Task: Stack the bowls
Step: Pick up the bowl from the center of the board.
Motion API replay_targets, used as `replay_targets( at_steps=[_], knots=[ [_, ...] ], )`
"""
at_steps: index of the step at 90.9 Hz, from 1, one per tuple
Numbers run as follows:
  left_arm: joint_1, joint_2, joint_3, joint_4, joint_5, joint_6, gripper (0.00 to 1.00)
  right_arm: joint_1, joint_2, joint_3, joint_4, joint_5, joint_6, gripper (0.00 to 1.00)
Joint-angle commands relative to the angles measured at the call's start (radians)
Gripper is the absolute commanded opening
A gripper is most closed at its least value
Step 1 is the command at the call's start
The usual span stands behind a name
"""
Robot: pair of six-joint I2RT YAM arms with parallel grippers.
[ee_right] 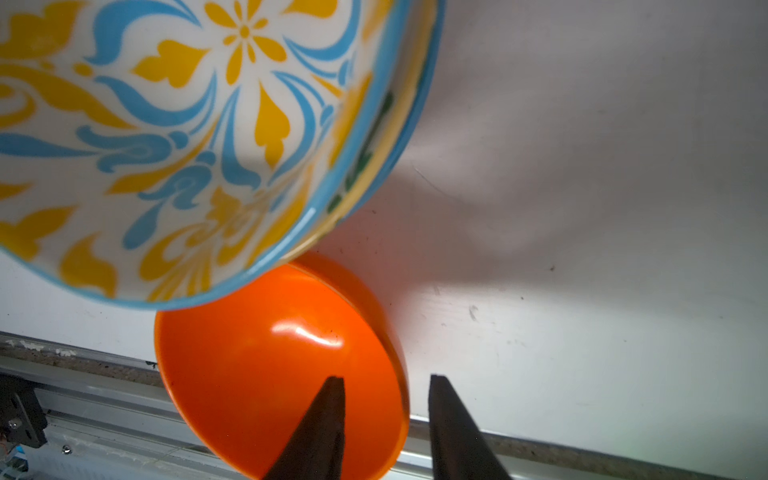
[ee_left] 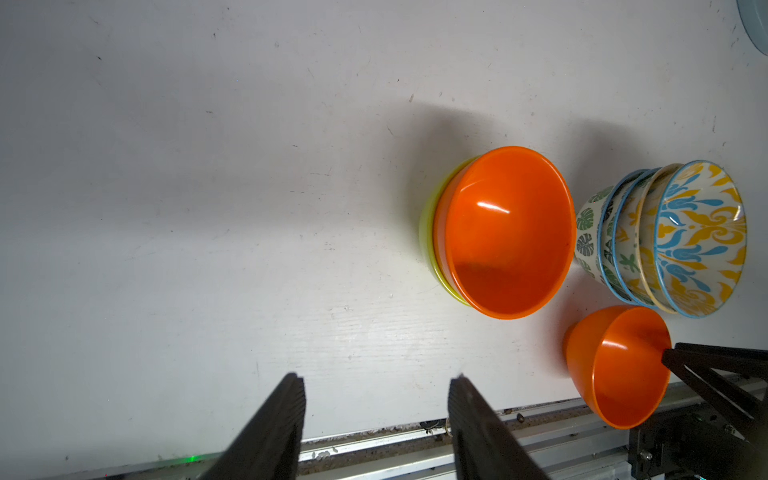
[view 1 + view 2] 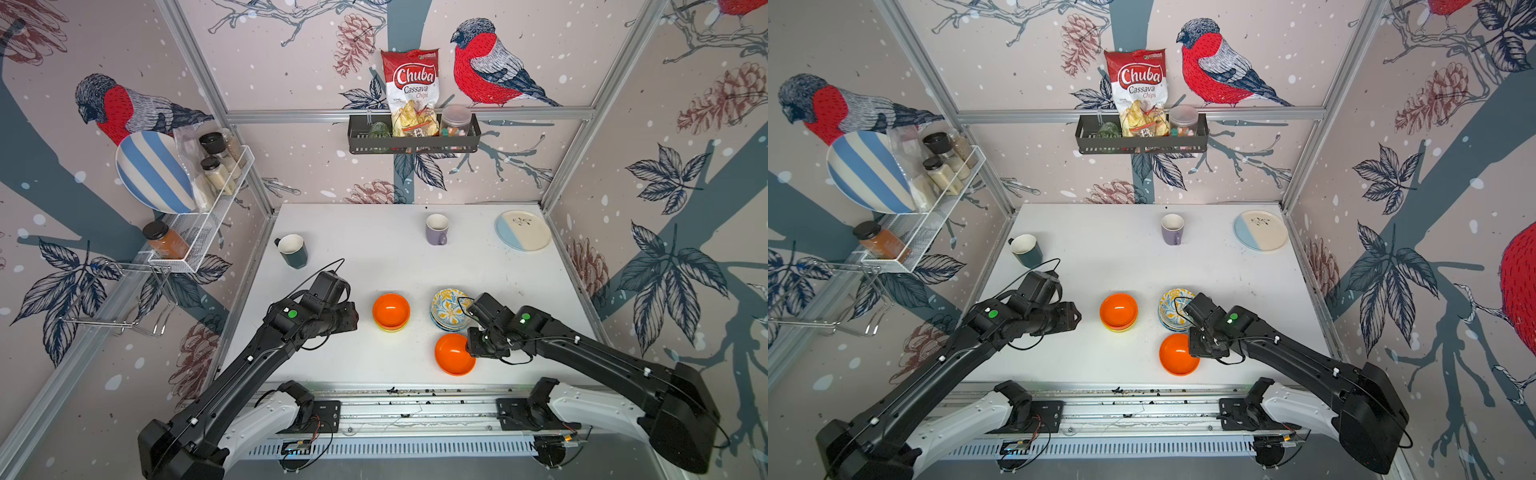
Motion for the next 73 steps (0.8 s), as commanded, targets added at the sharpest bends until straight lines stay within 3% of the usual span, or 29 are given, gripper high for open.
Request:
replay_targets(
  at_steps=[1,55,73],
  knots=[
    [0.007,0.004,-0.001,-0.004,-0.008,0.002,0.57,0.002,0.012,-0.004,0.040,0.005,0.005,0.35],
    [0.007,0.003,-0.008,0.004,-0.003,0.005,0.57,0.002,0.038,-0.029,0.028,0.038,-0.004,0.18],
    [0.007,0.004,-0.009,0.006,-0.001,0.005,0.57,0.005,0.034,-0.021,0.006,0.025,-0.017,0.05]
  ],
)
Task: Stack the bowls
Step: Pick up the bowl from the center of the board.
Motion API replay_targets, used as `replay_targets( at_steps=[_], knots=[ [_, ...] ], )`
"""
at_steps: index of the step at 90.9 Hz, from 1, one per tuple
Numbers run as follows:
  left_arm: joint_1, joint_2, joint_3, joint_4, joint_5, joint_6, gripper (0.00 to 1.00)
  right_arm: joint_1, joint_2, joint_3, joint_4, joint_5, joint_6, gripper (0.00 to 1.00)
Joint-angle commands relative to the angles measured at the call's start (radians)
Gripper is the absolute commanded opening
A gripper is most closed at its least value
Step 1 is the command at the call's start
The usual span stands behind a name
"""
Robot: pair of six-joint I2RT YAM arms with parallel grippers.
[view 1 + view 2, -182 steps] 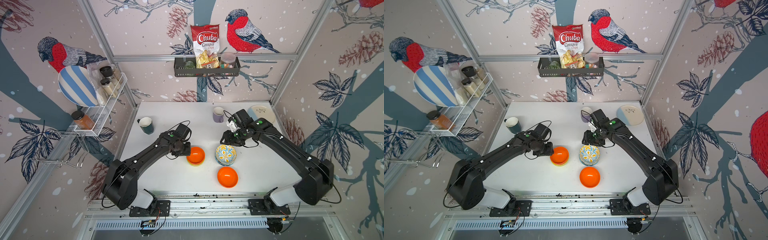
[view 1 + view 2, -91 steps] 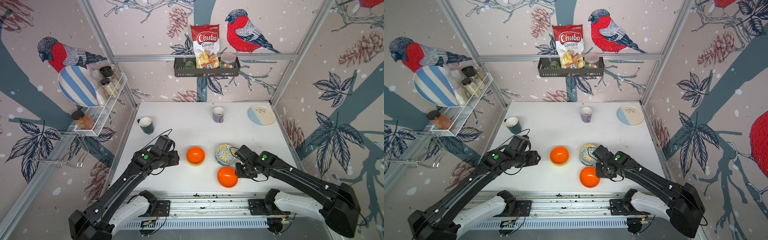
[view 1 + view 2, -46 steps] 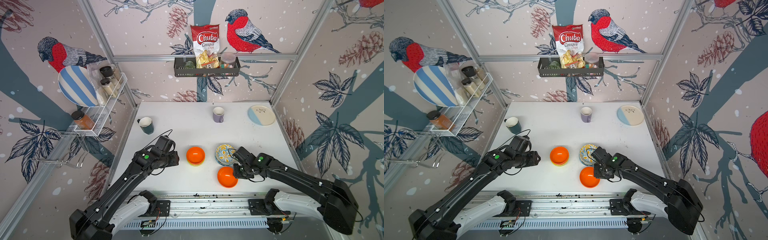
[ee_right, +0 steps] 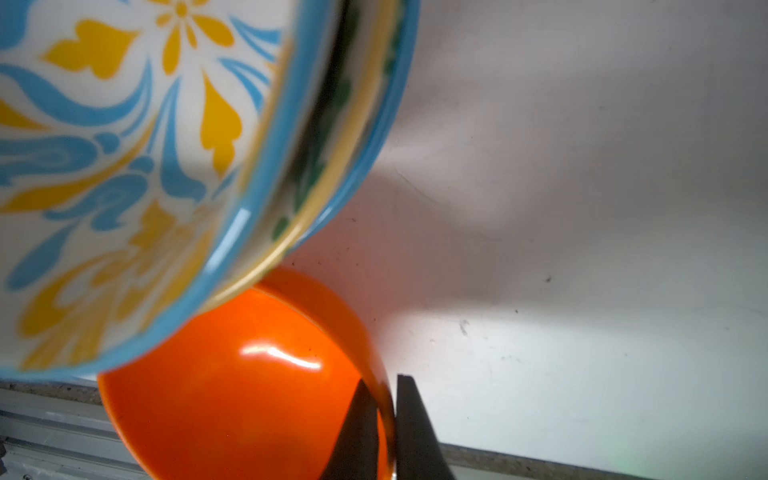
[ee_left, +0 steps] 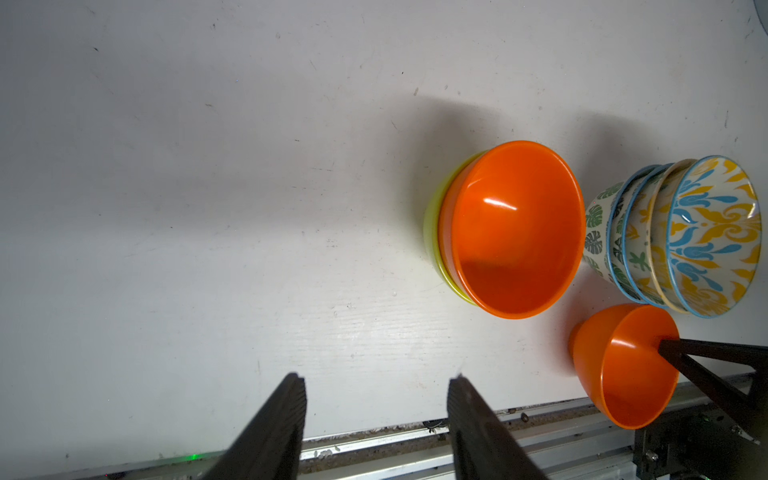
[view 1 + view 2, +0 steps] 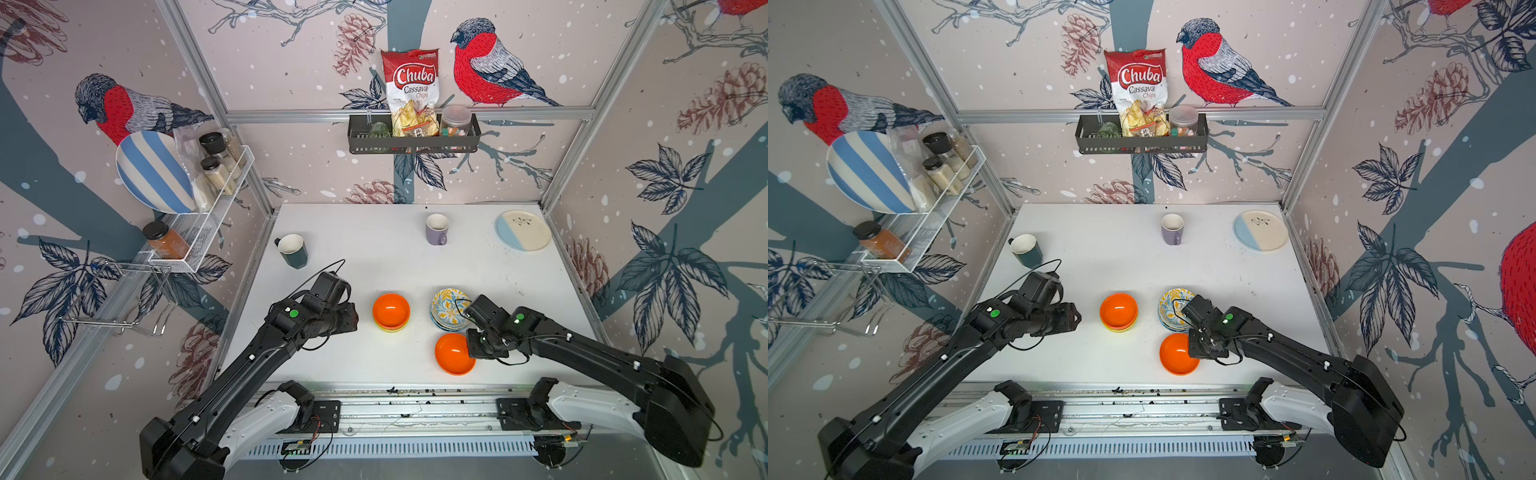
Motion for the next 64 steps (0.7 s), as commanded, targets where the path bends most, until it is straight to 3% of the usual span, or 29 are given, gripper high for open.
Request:
replay_targets(
  at_steps=[1,7,37,64],
  knots=[
    [0.007,-0.001,-0.001,0.005,-0.002,0.005,0.57,0.003,-0.002,0.009,-0.019,0.010,-0.004,0.05],
    [0.007,-0.001,-0.001,0.004,-0.001,0.004,0.57,0.007,-0.008,0.020,-0.038,0.010,-0.007,0.00],
    [0.007,-0.009,0.024,-0.005,0.013,-0.002,0.57,0.034,-0.052,0.177,-0.178,-0.056,-0.051,0.00],
    [0.014,0.034,0.198,-0.088,0.050,0.043,0.57,-0.012,0.027,0.426,-0.269,-0.061,-0.144,0.00]
  ],
)
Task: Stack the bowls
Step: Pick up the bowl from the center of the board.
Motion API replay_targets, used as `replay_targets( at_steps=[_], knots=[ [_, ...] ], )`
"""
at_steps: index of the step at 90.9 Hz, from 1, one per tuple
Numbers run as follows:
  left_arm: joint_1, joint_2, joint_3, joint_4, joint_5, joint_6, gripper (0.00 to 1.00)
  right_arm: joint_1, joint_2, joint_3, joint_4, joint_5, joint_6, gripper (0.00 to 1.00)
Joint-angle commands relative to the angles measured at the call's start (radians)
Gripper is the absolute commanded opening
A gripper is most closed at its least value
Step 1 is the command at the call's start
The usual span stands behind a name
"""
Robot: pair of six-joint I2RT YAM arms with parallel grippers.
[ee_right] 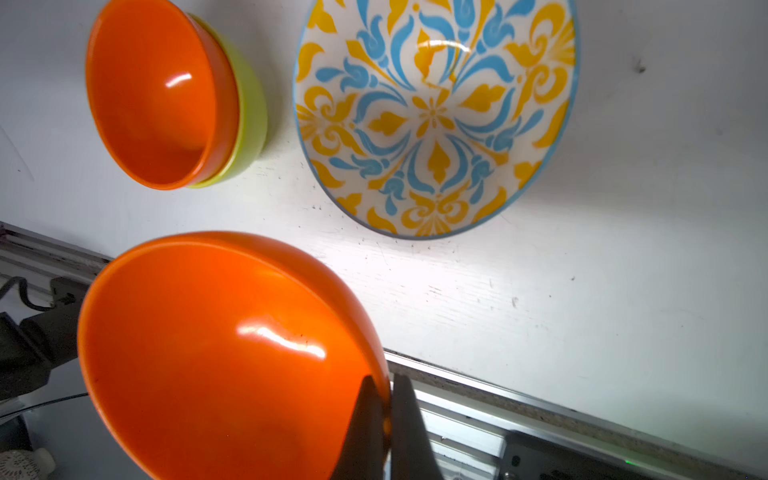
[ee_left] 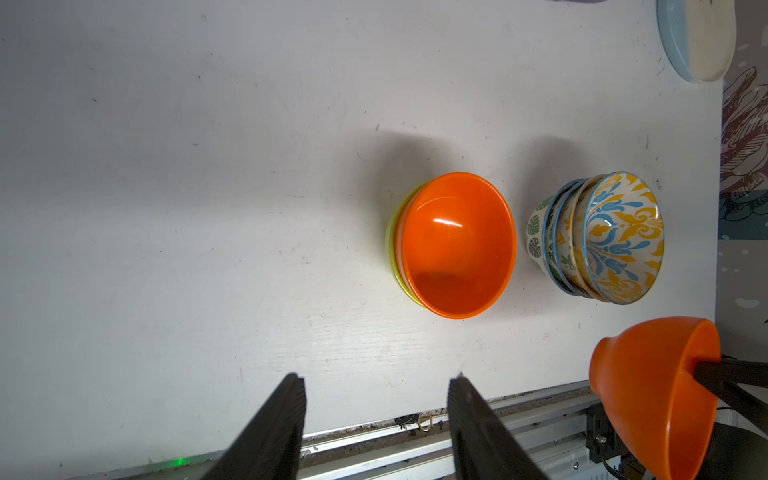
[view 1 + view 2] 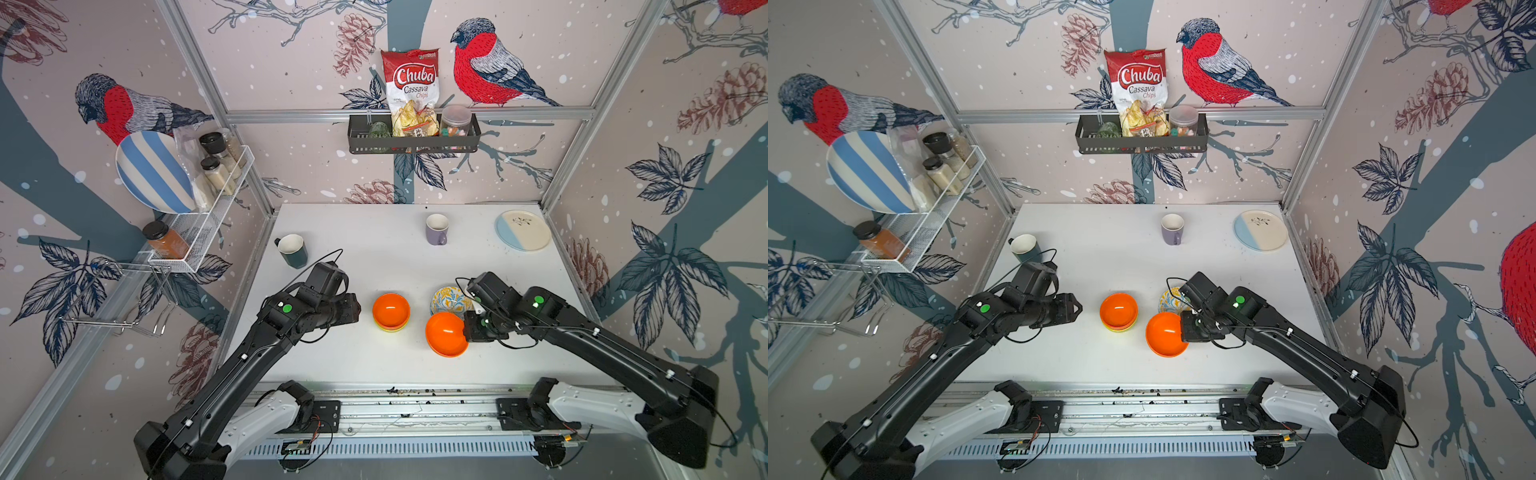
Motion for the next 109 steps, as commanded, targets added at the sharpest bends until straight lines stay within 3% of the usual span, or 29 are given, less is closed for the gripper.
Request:
replay_targets(
  at_steps=[1,26,46,74,109],
  knots=[
    [0.007,0.016,0.061,-0.046,0.025,0.033,0.58,-0.025,0.034,0.071,-0.048,-0.007,-0.056,0.00],
    [0.007,0.088,0.187,-0.020,0.117,0.051,0.58,-0.155,0.193,0.277,-0.049,-0.060,-0.122,0.00],
    [0.007,0.170,0.286,-0.022,0.175,0.084,0.58,-0.188,0.309,0.381,-0.067,-0.088,-0.157,0.00],
    [0.003,0.326,0.371,0.032,0.276,0.097,0.55,-0.171,0.406,0.460,-0.090,-0.107,-0.168,0.00],
    [-0.069,0.475,0.430,0.003,0.266,0.137,0.43,-0.106,0.484,0.549,-0.111,-0.067,-0.176,0.00]
  ],
)
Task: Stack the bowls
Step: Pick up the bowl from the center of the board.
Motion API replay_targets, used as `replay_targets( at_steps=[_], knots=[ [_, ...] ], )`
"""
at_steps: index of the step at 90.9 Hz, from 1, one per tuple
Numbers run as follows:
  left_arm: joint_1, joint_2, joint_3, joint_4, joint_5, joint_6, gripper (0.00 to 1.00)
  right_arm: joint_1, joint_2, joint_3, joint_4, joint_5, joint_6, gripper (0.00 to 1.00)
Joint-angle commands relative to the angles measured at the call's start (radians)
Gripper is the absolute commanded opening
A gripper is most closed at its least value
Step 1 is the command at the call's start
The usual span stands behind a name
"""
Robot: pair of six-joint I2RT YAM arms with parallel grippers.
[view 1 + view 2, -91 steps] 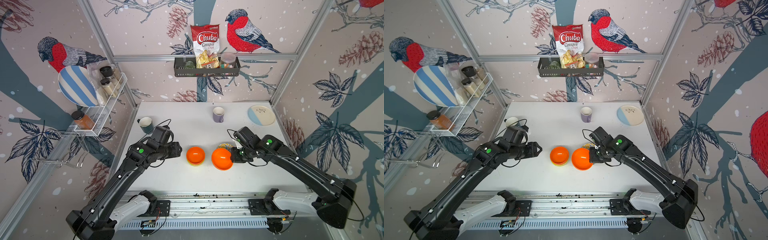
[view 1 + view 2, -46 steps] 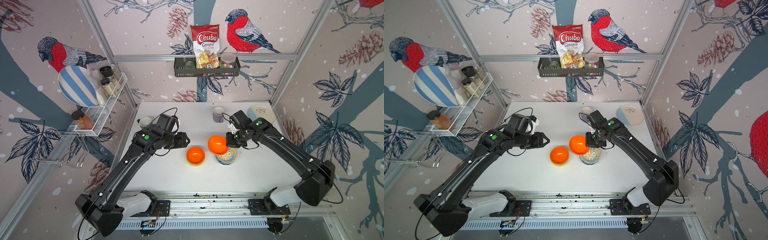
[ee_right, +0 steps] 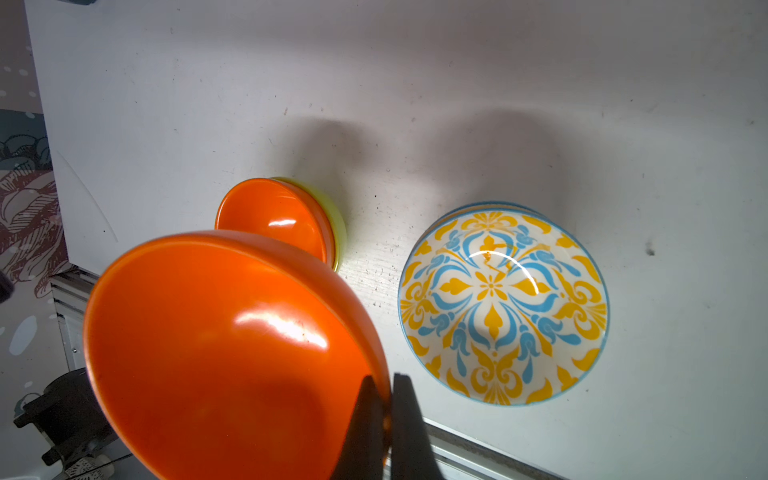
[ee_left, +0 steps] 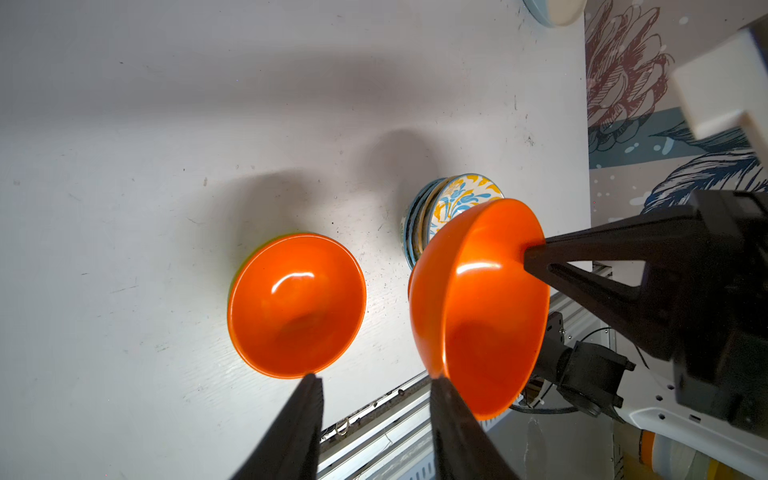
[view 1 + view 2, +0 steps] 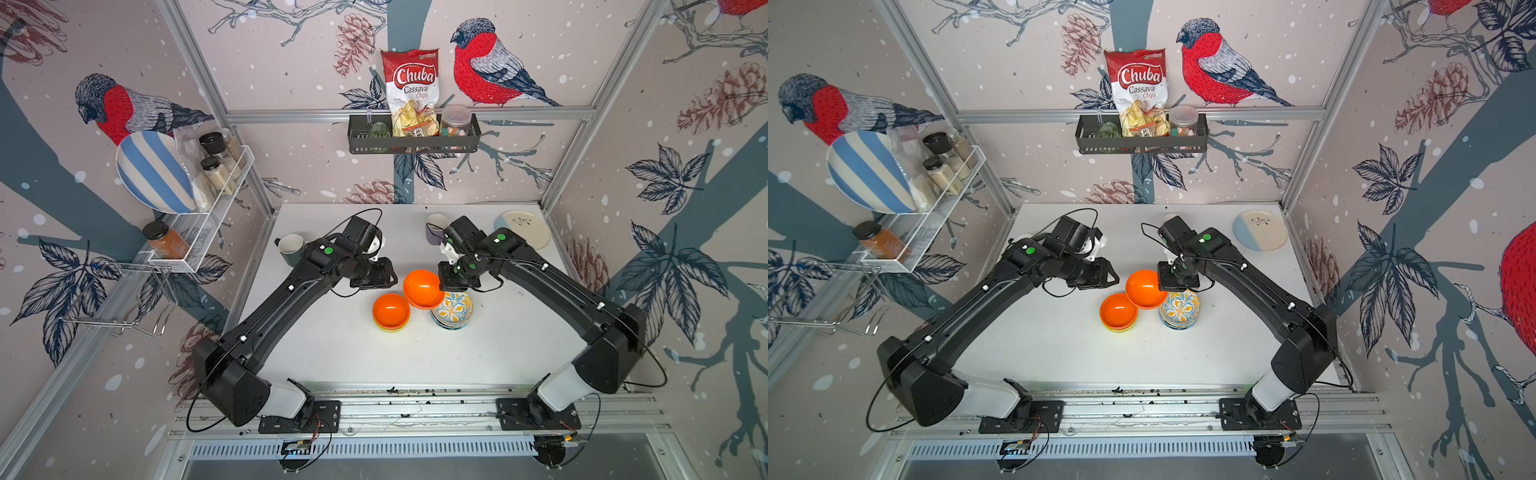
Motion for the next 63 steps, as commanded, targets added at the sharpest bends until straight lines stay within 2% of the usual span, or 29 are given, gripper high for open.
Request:
replay_targets(
  at_steps=[1,63],
  knots=[
    [-0.018,0.021,0.012,-0.005,0.004,0.025,0.42,0.017,0.018,0.025,-0.029,0.020,-0.019,0.00],
    [-0.056,0.079,-0.013,0.001,-0.012,0.031,0.29,0.043,0.040,0.031,-0.027,0.030,-0.026,0.00]
  ],
)
